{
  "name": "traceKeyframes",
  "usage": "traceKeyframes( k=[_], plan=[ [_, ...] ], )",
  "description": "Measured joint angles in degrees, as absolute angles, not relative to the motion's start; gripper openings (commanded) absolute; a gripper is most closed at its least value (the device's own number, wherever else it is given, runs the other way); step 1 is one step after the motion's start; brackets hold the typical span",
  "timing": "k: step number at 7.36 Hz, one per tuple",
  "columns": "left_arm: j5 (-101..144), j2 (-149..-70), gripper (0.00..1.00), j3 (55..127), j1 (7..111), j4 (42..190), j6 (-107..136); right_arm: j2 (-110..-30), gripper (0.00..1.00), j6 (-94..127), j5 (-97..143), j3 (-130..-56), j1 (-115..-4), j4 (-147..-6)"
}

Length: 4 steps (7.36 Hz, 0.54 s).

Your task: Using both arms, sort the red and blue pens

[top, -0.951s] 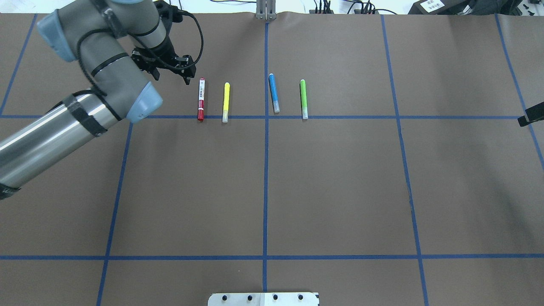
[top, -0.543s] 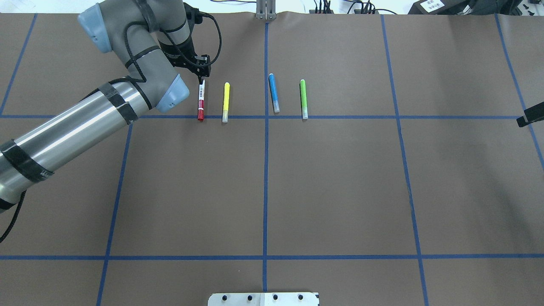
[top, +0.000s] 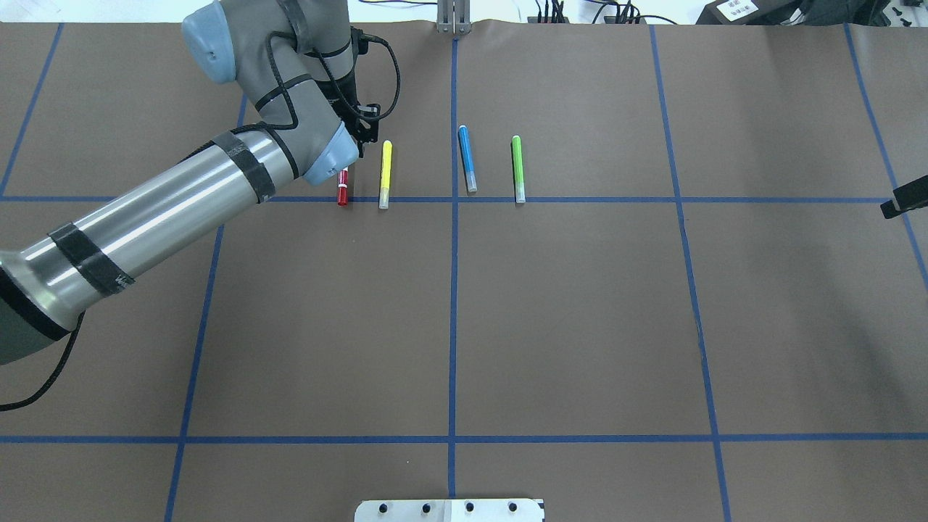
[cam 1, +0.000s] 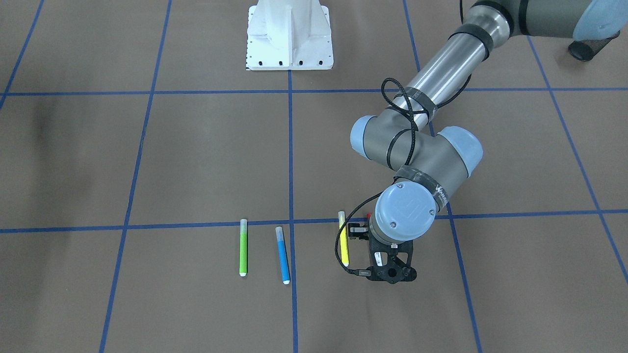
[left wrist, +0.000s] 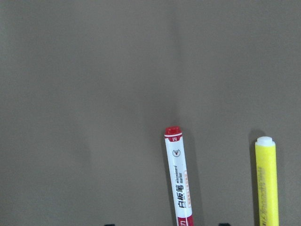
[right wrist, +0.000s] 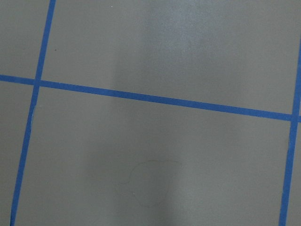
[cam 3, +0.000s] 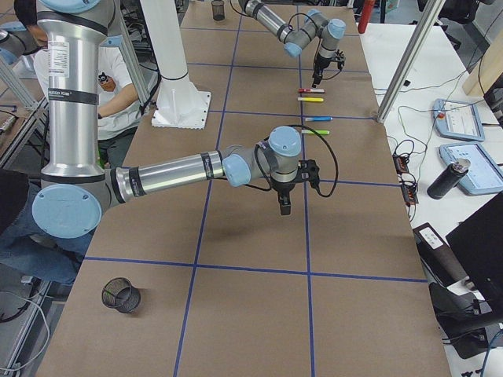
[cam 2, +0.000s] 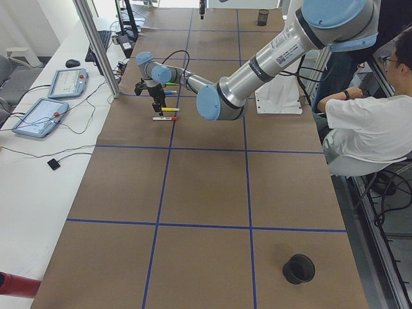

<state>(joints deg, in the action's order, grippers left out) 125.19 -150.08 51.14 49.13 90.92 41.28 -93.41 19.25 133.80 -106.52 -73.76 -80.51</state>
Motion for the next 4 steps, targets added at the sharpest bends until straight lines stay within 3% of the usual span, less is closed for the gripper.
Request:
traceKeyframes(
  k=[4],
  plan=[
    [125.7, -150.8, 0.77, 46.9, 49.1, 92.5, 41.1, -93.4, 1.00, 19.2, 133.6, -106.5, -73.3, -80.5]
  ],
)
